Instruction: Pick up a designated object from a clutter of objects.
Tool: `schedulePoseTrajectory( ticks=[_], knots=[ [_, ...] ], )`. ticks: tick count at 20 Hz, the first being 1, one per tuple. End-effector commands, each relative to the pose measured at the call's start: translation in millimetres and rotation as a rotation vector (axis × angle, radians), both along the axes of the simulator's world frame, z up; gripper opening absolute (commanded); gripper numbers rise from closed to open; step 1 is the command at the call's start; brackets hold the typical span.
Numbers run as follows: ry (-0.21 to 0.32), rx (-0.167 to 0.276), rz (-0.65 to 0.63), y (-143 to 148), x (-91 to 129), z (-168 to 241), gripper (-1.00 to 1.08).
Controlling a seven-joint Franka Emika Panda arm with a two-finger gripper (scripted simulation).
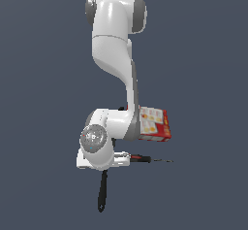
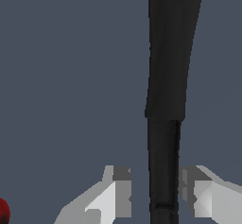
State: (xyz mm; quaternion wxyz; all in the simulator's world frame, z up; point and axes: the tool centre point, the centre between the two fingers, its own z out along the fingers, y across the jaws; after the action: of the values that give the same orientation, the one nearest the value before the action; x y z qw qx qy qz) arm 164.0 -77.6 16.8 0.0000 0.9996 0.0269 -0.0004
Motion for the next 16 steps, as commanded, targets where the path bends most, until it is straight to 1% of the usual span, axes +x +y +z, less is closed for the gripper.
schedulePoseTrajectory(
  ticks=[1, 11, 16],
  knots=[
    [-0.001, 0.000, 0.000, 0.2, 0.4, 0.2, -1.00],
    [0.000, 0.000, 0.000, -0.4, -0.1, 0.7, -1.00],
    [0.000, 0.000, 0.000, -2.7, -4.5, 6.6, -1.00]
  ],
)
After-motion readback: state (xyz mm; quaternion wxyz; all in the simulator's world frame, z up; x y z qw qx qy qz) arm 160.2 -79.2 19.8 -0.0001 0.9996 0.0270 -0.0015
